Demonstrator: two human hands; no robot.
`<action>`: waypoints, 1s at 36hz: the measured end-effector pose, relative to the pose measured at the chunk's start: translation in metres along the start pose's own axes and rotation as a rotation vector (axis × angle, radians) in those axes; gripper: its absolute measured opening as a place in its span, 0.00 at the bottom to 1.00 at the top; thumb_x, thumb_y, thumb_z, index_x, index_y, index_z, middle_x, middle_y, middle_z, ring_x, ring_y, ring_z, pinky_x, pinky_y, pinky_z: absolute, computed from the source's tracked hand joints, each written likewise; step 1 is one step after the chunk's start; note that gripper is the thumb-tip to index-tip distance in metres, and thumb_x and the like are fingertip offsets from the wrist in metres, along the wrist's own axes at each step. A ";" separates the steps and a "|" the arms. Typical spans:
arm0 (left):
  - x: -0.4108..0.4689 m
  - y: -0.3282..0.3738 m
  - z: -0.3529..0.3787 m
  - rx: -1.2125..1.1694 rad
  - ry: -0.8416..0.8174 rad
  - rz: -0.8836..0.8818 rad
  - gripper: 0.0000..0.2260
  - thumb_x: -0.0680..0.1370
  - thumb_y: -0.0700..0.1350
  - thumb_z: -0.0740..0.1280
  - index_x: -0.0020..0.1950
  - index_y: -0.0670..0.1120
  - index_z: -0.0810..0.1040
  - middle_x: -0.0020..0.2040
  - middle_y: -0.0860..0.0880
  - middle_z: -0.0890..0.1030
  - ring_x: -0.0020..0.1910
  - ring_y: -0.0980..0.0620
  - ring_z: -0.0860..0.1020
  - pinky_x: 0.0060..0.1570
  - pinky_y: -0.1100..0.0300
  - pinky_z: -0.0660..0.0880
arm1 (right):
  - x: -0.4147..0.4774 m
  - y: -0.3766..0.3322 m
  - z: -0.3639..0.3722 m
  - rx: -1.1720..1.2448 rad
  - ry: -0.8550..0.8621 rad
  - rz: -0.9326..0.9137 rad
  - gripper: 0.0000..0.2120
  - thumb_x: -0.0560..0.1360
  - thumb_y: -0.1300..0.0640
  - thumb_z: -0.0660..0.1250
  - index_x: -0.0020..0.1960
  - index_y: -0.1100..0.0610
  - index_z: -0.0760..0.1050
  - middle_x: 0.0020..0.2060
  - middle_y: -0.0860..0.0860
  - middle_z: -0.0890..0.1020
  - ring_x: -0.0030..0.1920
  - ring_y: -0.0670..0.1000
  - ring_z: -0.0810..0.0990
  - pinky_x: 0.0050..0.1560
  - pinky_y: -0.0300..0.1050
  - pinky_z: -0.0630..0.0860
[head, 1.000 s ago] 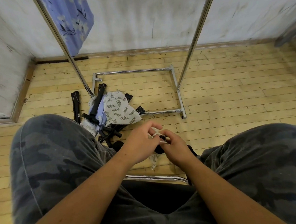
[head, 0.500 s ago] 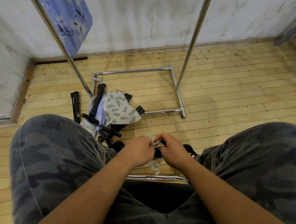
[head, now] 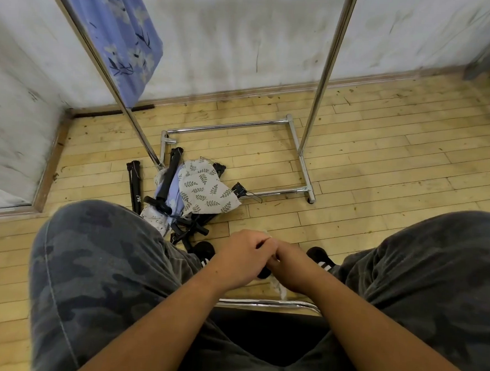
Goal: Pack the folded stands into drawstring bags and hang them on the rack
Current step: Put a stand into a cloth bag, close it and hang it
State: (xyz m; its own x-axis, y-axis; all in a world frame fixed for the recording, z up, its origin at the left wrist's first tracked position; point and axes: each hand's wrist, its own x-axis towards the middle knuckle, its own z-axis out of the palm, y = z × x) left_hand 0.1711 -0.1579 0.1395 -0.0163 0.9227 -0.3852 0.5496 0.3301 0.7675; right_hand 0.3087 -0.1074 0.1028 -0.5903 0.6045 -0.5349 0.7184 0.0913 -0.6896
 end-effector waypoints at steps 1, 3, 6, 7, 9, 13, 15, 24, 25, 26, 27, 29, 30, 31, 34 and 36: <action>-0.001 0.001 -0.001 -0.009 0.005 0.000 0.20 0.84 0.47 0.62 0.32 0.55 0.74 0.27 0.63 0.74 0.29 0.62 0.71 0.32 0.71 0.65 | 0.000 0.000 0.000 -0.003 -0.011 0.004 0.13 0.86 0.54 0.59 0.68 0.52 0.76 0.53 0.48 0.81 0.54 0.49 0.78 0.58 0.47 0.76; -0.003 0.003 -0.002 -0.024 0.015 -0.002 0.21 0.84 0.46 0.62 0.31 0.54 0.72 0.26 0.62 0.73 0.27 0.62 0.69 0.30 0.71 0.64 | 0.001 0.000 0.000 -0.008 -0.026 0.003 0.13 0.86 0.53 0.60 0.68 0.51 0.75 0.51 0.46 0.79 0.53 0.48 0.77 0.57 0.47 0.76; -0.004 0.003 -0.004 -0.014 0.043 0.011 0.20 0.83 0.46 0.62 0.30 0.51 0.70 0.25 0.58 0.71 0.26 0.59 0.67 0.29 0.69 0.63 | 0.004 0.002 0.000 -0.007 -0.029 0.008 0.12 0.85 0.52 0.60 0.66 0.48 0.76 0.52 0.45 0.81 0.53 0.47 0.79 0.60 0.49 0.77; -0.005 0.003 -0.004 -0.002 0.048 0.020 0.20 0.83 0.46 0.62 0.31 0.49 0.72 0.25 0.57 0.71 0.27 0.59 0.66 0.29 0.68 0.63 | 0.005 0.002 0.001 0.000 -0.025 0.012 0.11 0.85 0.51 0.60 0.65 0.46 0.76 0.53 0.45 0.82 0.54 0.47 0.79 0.62 0.51 0.78; -0.005 0.002 -0.005 -0.004 0.045 0.031 0.18 0.83 0.47 0.63 0.34 0.46 0.77 0.27 0.55 0.72 0.28 0.59 0.68 0.30 0.67 0.65 | 0.007 0.003 0.002 0.014 -0.020 0.010 0.10 0.84 0.50 0.61 0.62 0.42 0.76 0.54 0.45 0.83 0.55 0.48 0.80 0.63 0.55 0.78; -0.003 -0.003 -0.012 -0.016 0.014 0.017 0.16 0.83 0.55 0.63 0.43 0.47 0.82 0.33 0.52 0.76 0.32 0.59 0.71 0.34 0.63 0.69 | 0.008 0.006 0.001 0.073 0.047 -0.001 0.10 0.83 0.48 0.62 0.63 0.42 0.78 0.57 0.44 0.84 0.57 0.47 0.81 0.63 0.55 0.79; -0.002 -0.004 -0.014 -0.028 0.023 0.045 0.15 0.82 0.57 0.64 0.44 0.48 0.82 0.35 0.49 0.78 0.33 0.58 0.72 0.36 0.58 0.71 | 0.008 0.010 -0.003 0.135 0.106 -0.031 0.10 0.82 0.47 0.65 0.62 0.41 0.79 0.57 0.43 0.84 0.59 0.46 0.81 0.63 0.55 0.79; 0.002 -0.002 -0.021 -0.228 0.117 0.031 0.09 0.83 0.52 0.67 0.46 0.52 0.83 0.31 0.58 0.75 0.30 0.61 0.70 0.34 0.67 0.68 | 0.002 -0.004 -0.016 0.449 0.193 -0.126 0.09 0.84 0.46 0.64 0.58 0.42 0.82 0.54 0.43 0.86 0.57 0.44 0.84 0.62 0.55 0.81; 0.002 -0.001 -0.022 -0.245 0.131 0.015 0.08 0.83 0.52 0.67 0.46 0.54 0.83 0.31 0.59 0.75 0.29 0.62 0.71 0.33 0.68 0.67 | 0.001 -0.004 -0.018 0.462 0.212 -0.117 0.10 0.84 0.45 0.63 0.57 0.43 0.82 0.52 0.44 0.86 0.55 0.45 0.84 0.61 0.55 0.82; 0.003 -0.001 -0.023 -0.261 0.148 0.005 0.08 0.83 0.52 0.67 0.46 0.56 0.84 0.32 0.60 0.76 0.30 0.62 0.71 0.33 0.68 0.68 | 0.000 -0.005 -0.020 0.472 0.225 -0.113 0.11 0.84 0.45 0.63 0.56 0.45 0.83 0.50 0.46 0.87 0.54 0.46 0.85 0.61 0.56 0.82; 0.003 0.000 -0.023 -0.278 0.164 -0.005 0.08 0.83 0.52 0.67 0.46 0.58 0.84 0.33 0.59 0.77 0.31 0.60 0.73 0.34 0.67 0.69 | -0.001 -0.006 -0.021 0.486 0.230 -0.111 0.11 0.84 0.45 0.62 0.55 0.47 0.83 0.50 0.48 0.87 0.53 0.48 0.85 0.60 0.57 0.81; 0.004 -0.001 -0.025 -0.298 0.191 -0.038 0.09 0.83 0.54 0.66 0.45 0.60 0.83 0.36 0.56 0.79 0.34 0.57 0.74 0.37 0.63 0.70 | -0.001 -0.006 -0.024 0.508 0.230 -0.112 0.11 0.85 0.48 0.62 0.54 0.49 0.83 0.49 0.49 0.87 0.53 0.49 0.85 0.61 0.56 0.81; 0.004 -0.001 -0.027 -0.299 0.199 -0.056 0.09 0.83 0.55 0.65 0.44 0.60 0.82 0.37 0.55 0.80 0.34 0.57 0.75 0.37 0.63 0.71 | -0.001 -0.006 -0.024 0.506 0.234 -0.114 0.11 0.85 0.49 0.62 0.53 0.49 0.82 0.49 0.49 0.87 0.53 0.47 0.85 0.60 0.54 0.81; 0.004 -0.001 -0.028 -0.298 0.206 -0.074 0.10 0.83 0.55 0.65 0.44 0.59 0.82 0.37 0.55 0.80 0.34 0.58 0.75 0.36 0.64 0.71 | -0.001 -0.007 -0.025 0.493 0.242 -0.120 0.11 0.85 0.50 0.62 0.51 0.49 0.82 0.48 0.48 0.86 0.53 0.42 0.83 0.58 0.49 0.80; 0.004 -0.001 -0.032 -0.330 0.237 -0.077 0.09 0.84 0.54 0.64 0.47 0.56 0.82 0.40 0.53 0.82 0.35 0.61 0.76 0.35 0.70 0.70 | -0.001 -0.010 -0.031 0.428 0.263 -0.127 0.11 0.84 0.49 0.63 0.49 0.49 0.82 0.50 0.42 0.84 0.54 0.33 0.79 0.57 0.42 0.74; 0.004 0.000 -0.035 -0.360 0.261 -0.065 0.09 0.84 0.53 0.64 0.50 0.53 0.82 0.39 0.54 0.81 0.35 0.62 0.76 0.35 0.72 0.70 | -0.001 -0.013 -0.035 0.423 0.256 -0.144 0.11 0.85 0.49 0.63 0.50 0.48 0.83 0.49 0.43 0.85 0.54 0.39 0.81 0.56 0.42 0.75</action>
State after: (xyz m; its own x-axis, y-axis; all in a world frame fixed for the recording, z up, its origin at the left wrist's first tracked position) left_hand 0.1421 -0.1474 0.1562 -0.2765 0.9019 -0.3319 0.2156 0.3947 0.8931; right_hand 0.3130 -0.0815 0.1293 -0.5250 0.7887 -0.3199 0.3934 -0.1085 -0.9129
